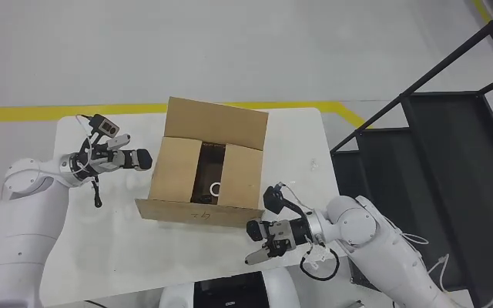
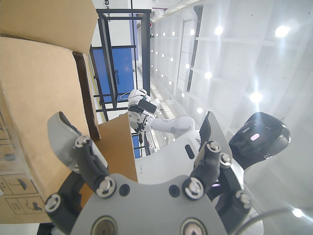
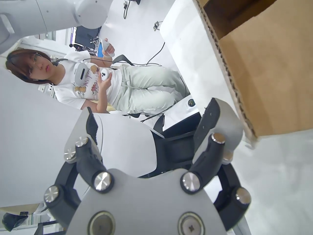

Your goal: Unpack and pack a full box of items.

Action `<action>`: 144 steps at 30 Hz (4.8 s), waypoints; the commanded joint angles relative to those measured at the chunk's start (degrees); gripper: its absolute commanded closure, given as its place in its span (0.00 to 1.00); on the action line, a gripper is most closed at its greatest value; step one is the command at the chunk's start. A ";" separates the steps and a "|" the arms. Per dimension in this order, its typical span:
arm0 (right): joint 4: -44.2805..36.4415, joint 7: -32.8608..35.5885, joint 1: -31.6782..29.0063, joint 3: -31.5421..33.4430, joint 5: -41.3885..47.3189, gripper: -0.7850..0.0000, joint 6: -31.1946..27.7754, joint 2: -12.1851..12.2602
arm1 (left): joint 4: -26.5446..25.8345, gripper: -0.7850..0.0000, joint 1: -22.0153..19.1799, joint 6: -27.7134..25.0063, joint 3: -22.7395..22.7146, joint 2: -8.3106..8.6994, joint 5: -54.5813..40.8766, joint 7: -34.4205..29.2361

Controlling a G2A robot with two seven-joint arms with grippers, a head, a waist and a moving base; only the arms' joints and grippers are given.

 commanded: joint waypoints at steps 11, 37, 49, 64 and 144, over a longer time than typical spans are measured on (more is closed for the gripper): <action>2.16 -9.57 4.37 -2.32 -4.68 0.00 4.31 -0.69 | -0.45 0.00 0.16 0.38 -0.25 0.10 0.47 -0.13; 3.51 -14.14 5.70 -5.52 -10.90 0.00 5.31 -0.96 | 29.96 0.00 -23.45 -3.86 11.20 -5.96 2.14 2.45; 3.02 -13.45 4.96 -5.15 -11.59 0.00 4.74 -0.54 | 38.60 0.00 -29.05 -15.10 17.76 -10.66 9.10 9.36; 2.33 -11.59 4.65 -5.08 -12.98 0.00 4.72 0.01 | 41.89 0.00 -31.72 -20.54 20.41 -14.41 10.91 14.79; 3.26 -16.29 7.67 -8.52 -18.73 0.00 9.09 0.19 | 15.32 0.00 -29.80 -3.48 47.87 1.59 -1.13 -2.28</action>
